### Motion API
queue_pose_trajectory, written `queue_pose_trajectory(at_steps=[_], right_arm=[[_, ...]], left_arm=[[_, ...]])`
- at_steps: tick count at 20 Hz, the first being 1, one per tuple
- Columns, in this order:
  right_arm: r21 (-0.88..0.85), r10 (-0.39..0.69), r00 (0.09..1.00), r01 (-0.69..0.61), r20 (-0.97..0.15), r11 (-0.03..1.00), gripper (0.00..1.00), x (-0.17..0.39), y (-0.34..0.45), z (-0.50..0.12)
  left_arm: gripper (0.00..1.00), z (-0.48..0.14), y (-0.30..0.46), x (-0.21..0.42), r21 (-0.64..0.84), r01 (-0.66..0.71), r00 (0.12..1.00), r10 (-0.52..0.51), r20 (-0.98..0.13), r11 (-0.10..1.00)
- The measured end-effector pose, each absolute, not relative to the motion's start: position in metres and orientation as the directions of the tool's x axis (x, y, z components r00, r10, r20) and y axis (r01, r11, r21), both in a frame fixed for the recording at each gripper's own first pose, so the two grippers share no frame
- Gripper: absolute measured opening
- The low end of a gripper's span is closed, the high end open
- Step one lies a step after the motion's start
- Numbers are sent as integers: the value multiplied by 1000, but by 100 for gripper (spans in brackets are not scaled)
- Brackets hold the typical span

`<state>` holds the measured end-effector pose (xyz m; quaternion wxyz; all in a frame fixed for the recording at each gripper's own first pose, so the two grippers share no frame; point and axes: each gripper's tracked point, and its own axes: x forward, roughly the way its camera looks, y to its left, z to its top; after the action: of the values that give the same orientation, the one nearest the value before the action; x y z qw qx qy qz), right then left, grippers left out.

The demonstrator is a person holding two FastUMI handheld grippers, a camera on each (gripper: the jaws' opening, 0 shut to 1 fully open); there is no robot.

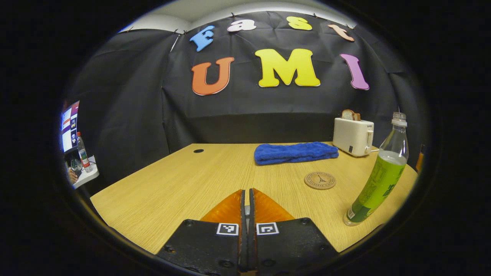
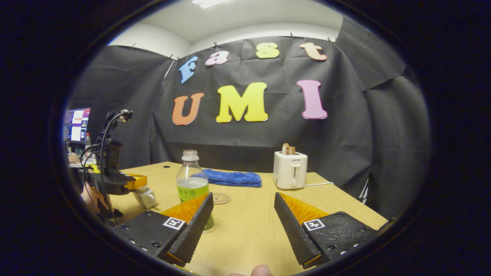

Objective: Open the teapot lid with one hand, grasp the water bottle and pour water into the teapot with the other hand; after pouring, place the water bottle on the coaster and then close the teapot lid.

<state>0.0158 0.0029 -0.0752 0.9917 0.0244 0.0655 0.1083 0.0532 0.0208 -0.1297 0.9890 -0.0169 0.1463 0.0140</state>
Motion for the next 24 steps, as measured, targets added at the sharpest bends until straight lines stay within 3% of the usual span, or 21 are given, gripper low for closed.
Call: queue_pose_trajectory(at_steps=[7,8,12,17,21,24], right_arm=[[47,326,928,-323,-183,945,96,10,59,-93],[58,322,927,-317,-191,947,99,14,65,-95],[38,315,926,-314,-210,949,96,38,89,-103],[33,275,930,-276,-243,961,99,58,101,-115],[54,244,938,-238,-245,970,94,64,99,-118],[28,241,935,-242,-260,970,77,66,101,-116]], left_arm=[[2,-111,16,37,-60,44,964,-58,-260,997],[3,-107,17,33,-58,55,966,-68,-248,997],[3,-94,24,22,-68,75,975,-88,-205,995],[3,-90,45,21,-94,52,982,-69,-178,994],[2,-99,55,22,-109,53,978,-74,-195,993],[3,-109,61,24,-132,47,975,-75,-209,990]])
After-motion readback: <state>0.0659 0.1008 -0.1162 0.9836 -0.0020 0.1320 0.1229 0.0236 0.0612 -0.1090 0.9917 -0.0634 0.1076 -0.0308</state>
